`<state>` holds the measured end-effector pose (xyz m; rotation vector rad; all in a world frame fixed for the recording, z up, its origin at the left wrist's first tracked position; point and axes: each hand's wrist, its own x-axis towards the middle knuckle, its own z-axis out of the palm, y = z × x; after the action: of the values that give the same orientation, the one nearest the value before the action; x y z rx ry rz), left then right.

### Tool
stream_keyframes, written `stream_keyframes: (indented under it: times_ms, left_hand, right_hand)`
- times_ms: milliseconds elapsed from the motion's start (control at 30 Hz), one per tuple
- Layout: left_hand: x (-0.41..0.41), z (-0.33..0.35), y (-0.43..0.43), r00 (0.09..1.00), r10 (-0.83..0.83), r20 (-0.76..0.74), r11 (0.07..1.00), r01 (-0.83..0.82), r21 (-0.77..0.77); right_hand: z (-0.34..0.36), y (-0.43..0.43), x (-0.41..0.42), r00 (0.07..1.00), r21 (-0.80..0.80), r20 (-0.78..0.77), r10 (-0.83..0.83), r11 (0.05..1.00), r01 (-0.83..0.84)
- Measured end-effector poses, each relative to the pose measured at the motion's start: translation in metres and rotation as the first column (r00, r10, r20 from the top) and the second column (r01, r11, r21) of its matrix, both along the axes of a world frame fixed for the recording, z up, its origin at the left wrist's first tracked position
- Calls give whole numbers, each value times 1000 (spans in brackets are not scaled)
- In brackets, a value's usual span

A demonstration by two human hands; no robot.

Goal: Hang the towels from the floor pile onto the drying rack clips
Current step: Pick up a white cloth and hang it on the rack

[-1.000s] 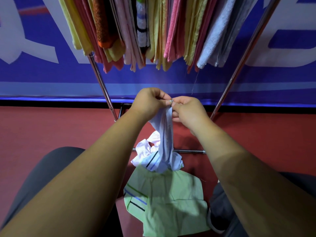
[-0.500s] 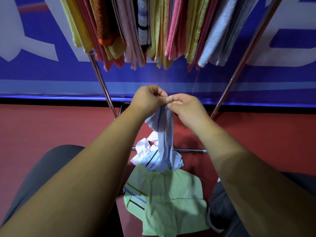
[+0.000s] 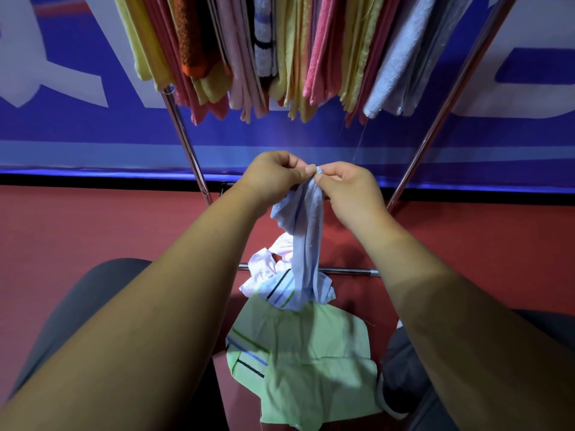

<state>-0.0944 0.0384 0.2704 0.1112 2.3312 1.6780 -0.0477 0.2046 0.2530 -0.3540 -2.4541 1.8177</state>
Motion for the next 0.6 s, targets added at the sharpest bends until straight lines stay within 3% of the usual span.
stream_keyframes:
  times_ms: [133, 233, 400, 600]
  left_hand:
    - [0, -1, -1, 999, -52, 11, 972, 53, -228]
    - [10, 1, -1, 986, -164, 20, 944, 162, -286]
    - [22, 12, -16, 930, -279, -240, 831, 109, -546]
    - [41, 44, -41, 798, -239, -554, 843, -113, -526]
  right_hand:
    - [5, 0, -2, 996, -43, -19, -92, 995, 91]
    - [17, 2, -2, 988, -150, -26, -153, 978, 147]
    - [29, 4, 6, 984, -243, -37, -176, 956, 162]
    - [60, -1, 30, 977, -308, -84, -194, 938, 160]
